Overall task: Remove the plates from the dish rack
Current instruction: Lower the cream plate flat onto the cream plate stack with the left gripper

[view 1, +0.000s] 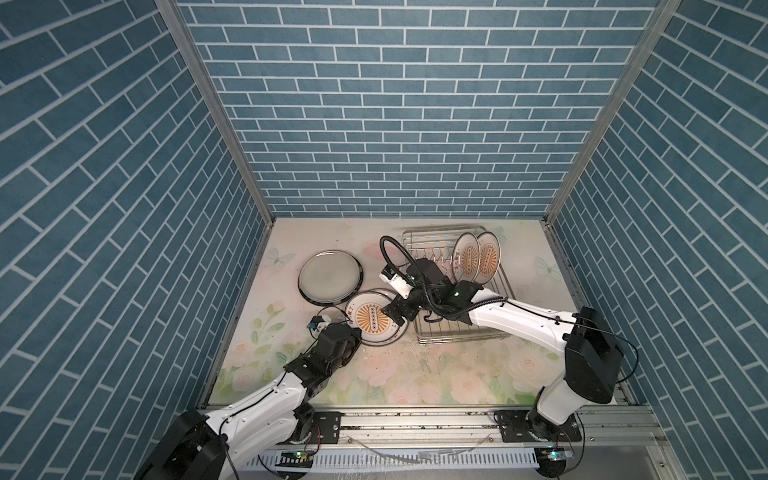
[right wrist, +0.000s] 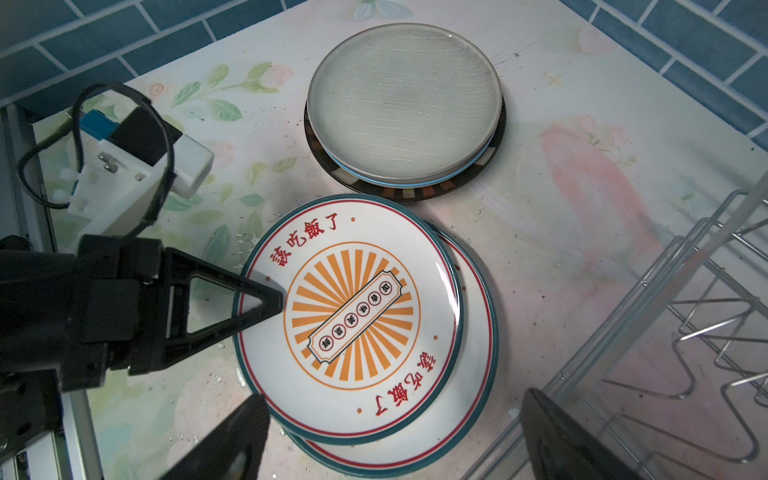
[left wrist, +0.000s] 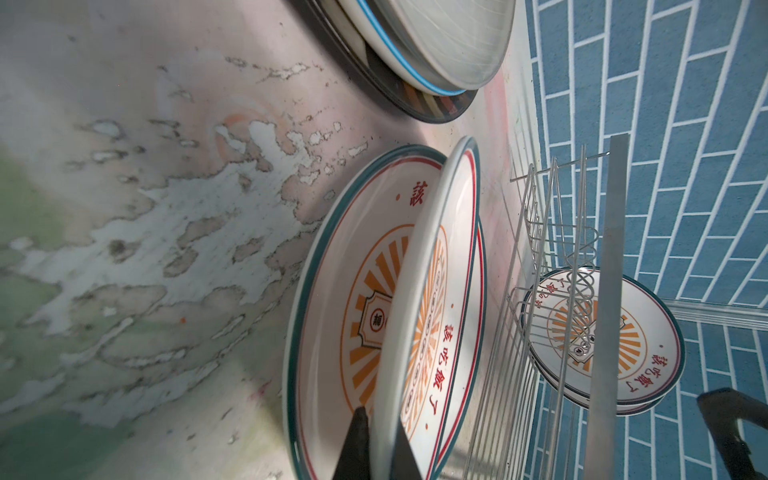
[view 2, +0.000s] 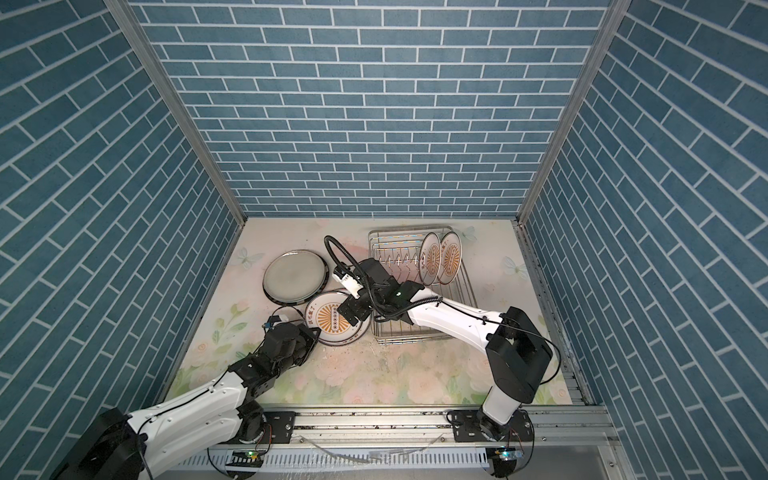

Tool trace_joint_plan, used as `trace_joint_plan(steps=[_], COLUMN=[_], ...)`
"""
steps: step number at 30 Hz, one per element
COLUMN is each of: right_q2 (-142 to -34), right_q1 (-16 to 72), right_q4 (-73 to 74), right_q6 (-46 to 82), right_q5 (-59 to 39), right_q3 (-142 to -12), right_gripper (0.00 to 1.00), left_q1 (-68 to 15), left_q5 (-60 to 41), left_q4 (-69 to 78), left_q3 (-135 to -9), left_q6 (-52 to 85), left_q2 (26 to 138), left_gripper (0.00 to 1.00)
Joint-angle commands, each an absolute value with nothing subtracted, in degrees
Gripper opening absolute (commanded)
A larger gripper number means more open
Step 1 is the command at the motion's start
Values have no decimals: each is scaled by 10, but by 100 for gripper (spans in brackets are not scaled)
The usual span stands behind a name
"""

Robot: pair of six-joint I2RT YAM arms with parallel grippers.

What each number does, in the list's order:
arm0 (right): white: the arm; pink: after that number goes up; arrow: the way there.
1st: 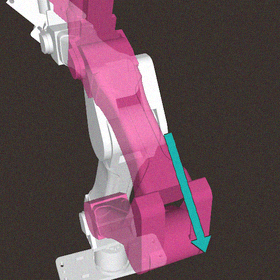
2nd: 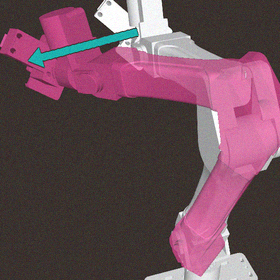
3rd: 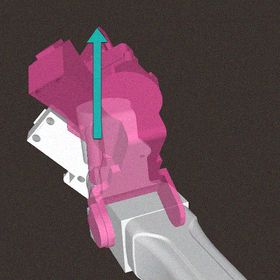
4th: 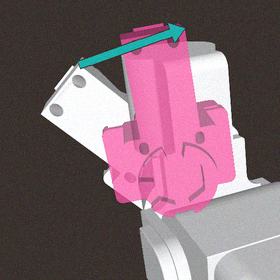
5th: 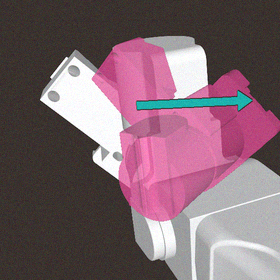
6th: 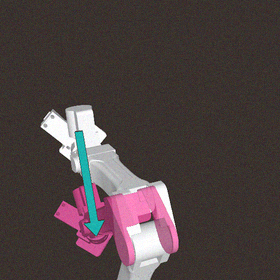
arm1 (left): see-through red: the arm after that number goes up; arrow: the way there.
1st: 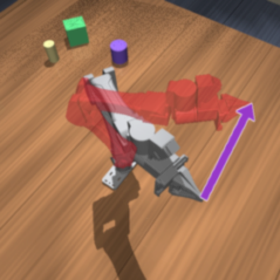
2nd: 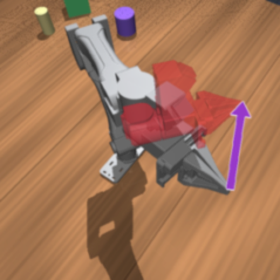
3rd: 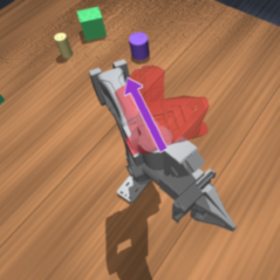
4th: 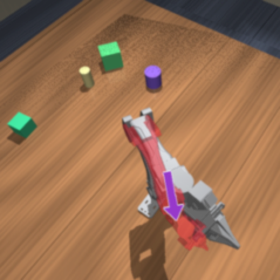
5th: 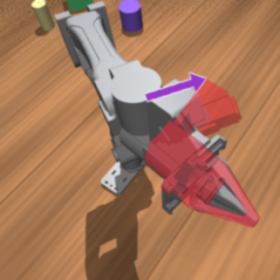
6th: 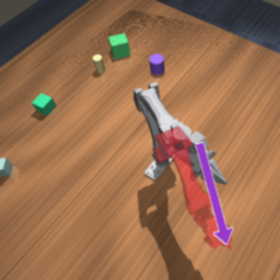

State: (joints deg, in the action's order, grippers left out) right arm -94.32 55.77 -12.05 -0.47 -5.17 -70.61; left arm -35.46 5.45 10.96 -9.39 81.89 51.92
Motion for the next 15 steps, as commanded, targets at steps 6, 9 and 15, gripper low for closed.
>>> trace_joint_plan(steps=[6, 9, 15], right_q2=[-963, -966, -974], right_q1=[560, 560, 559], right_q4=[-132, -134, -139], right_q6=[-26, -26, -28], right_q5=[-36, -34, -33], right_q3=[-736, -739, -744], right_gripper=[95, 95, 95], left_q1=[-347, -345, -341], left_q5=[39, 37, 33], left_q4=[113, 110, 120], left_q3=[-116, -121, -124], left_q6=[825, 822, 822], left_q2=[535, 542, 559], left_gripper=[8, 13, 19])
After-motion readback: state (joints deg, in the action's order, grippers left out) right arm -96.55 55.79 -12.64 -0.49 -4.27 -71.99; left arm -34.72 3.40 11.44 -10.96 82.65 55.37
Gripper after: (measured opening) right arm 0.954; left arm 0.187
